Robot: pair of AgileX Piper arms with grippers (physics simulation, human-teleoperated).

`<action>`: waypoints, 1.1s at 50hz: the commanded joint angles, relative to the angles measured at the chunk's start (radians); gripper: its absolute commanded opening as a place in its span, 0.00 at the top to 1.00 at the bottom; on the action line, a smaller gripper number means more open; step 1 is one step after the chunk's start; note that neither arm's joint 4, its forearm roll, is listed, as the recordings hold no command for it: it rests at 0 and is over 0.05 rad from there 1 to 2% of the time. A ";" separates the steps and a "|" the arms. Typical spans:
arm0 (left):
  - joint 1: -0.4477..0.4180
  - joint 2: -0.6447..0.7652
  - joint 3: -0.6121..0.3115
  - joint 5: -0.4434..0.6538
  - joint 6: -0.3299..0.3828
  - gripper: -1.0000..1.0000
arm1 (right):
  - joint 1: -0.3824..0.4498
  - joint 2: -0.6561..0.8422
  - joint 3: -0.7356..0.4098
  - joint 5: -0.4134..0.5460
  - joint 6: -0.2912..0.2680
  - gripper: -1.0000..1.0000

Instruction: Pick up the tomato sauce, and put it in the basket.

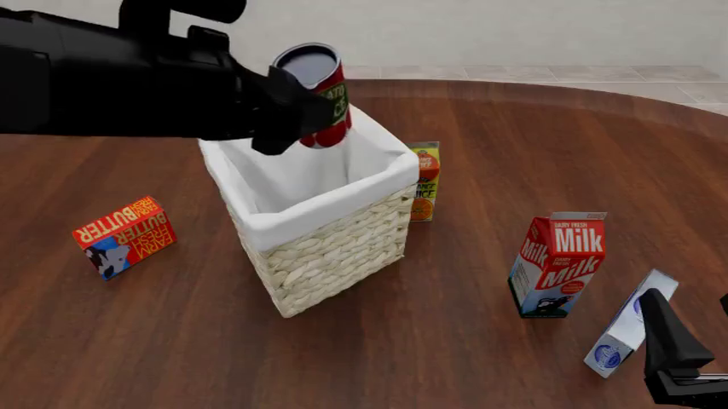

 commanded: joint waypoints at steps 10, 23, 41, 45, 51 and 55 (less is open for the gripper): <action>0.112 0.037 -0.051 0.050 0.009 1.00 | 0.000 0.000 0.000 0.000 0.000 0.00; 0.197 0.056 -0.041 0.051 0.018 1.00 | 0.000 0.000 0.000 0.000 0.000 0.00; 0.282 0.068 -0.012 0.004 0.057 1.00 | 0.000 0.000 0.000 0.000 0.000 0.00; 0.283 0.074 -0.007 -0.005 0.050 1.00 | 0.000 0.000 0.000 0.000 0.000 0.00; 0.289 0.083 0.008 -0.019 0.050 1.00 | 0.000 0.000 0.000 0.000 0.000 0.00; 0.281 0.092 0.021 -0.043 0.045 1.00 | 0.000 0.000 0.000 0.000 0.000 0.00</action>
